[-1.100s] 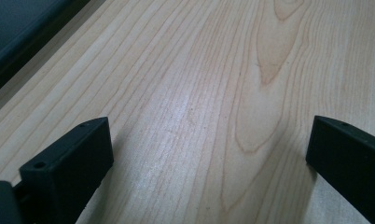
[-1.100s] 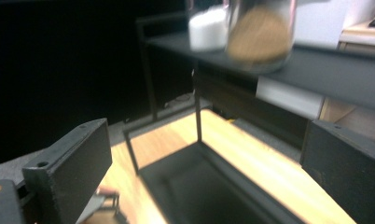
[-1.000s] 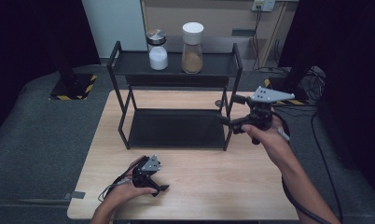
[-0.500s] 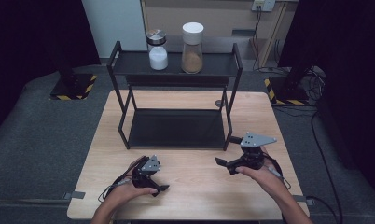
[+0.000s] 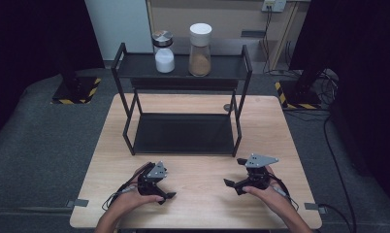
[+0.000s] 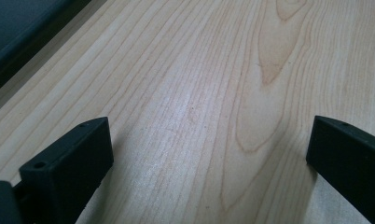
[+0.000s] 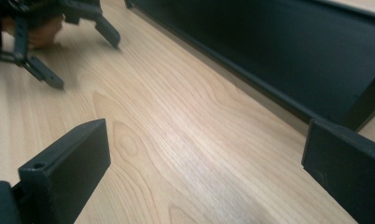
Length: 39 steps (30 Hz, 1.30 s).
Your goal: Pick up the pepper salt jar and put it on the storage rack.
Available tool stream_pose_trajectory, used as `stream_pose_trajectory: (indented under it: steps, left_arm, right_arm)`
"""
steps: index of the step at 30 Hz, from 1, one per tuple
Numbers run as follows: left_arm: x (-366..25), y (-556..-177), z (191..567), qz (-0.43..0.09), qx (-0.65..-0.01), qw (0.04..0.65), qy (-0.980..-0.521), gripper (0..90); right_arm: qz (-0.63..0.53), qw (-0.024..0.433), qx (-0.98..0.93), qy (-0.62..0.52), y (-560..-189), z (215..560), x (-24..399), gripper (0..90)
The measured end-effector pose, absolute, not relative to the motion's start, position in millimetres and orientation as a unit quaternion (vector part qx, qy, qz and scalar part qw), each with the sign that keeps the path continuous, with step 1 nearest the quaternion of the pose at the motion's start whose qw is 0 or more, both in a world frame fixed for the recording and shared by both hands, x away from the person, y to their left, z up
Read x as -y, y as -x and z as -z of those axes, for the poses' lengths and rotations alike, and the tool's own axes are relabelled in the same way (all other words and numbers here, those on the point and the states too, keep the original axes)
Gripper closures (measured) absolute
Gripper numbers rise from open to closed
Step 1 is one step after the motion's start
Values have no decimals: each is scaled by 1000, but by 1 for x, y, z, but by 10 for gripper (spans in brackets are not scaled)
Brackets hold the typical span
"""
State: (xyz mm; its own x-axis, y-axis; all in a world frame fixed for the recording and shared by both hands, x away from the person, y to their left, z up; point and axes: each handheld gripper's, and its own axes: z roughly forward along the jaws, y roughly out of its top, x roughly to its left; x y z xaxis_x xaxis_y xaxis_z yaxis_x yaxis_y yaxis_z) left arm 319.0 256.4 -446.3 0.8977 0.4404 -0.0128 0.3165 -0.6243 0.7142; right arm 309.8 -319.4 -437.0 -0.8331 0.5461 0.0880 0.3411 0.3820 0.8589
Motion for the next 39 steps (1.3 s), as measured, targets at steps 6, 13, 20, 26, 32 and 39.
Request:
stream_pose_trajectory:
  steps: [6,13,20,26,32,39]
  left_arm:
    - [-256,-319,446,-82,-211,379,-897,0]
    - [-256,-319,446,-82,-211,379,-897,0]
    - [-256,-319,446,-82,-211,379,-897,0]
    - [-256,-319,446,-82,-211,378,-898,0]
    - [-256,-319,446,-82,-212,379,-897,0]
    - [-256,-318,446,-83,-212,378,-897,0]
  right_arm:
    - [-478,105,-827,-276,-310,445,321,19]
    - [-446,109,-847,-267,-310,450,315,19]
    - [-419,111,-861,-266,-311,453,310,27]
    - [-387,118,-875,-266,-311,448,302,28]
    - [-371,115,-881,-271,-312,445,297,13]
    - [-371,115,-880,-272,-311,446,297,12]
